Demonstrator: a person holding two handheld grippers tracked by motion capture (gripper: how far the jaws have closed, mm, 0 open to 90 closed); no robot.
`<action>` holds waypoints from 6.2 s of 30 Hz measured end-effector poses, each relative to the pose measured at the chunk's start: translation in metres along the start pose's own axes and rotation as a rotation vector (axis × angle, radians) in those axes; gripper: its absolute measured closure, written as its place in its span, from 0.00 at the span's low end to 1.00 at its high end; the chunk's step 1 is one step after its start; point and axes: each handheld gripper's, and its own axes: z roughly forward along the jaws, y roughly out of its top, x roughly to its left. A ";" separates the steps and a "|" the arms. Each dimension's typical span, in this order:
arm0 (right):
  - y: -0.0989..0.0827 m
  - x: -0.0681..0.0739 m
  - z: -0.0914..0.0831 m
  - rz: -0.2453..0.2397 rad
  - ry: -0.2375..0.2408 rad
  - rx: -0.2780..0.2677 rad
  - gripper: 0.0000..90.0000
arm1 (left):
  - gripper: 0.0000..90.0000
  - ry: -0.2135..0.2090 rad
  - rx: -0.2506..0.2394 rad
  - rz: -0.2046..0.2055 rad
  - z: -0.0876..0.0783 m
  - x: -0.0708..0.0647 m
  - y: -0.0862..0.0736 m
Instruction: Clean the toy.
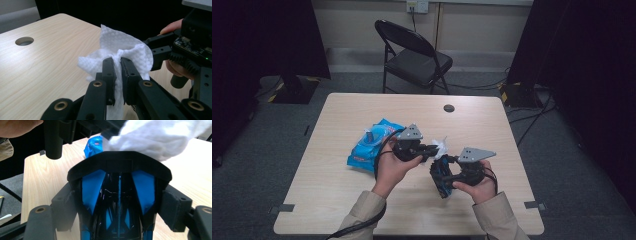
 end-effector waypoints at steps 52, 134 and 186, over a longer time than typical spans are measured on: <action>0.003 -0.009 -0.016 0.032 -0.020 -0.068 0.28 | 0.92 -0.037 -0.058 -0.086 -0.019 0.006 -0.028; 0.005 -0.008 -0.016 0.063 -0.015 -0.110 0.28 | 0.92 -0.017 -0.089 -0.112 -0.024 0.013 -0.033; 0.011 -0.005 -0.018 0.059 0.007 -0.135 0.28 | 0.92 -0.117 0.097 -0.114 0.039 -0.016 -0.084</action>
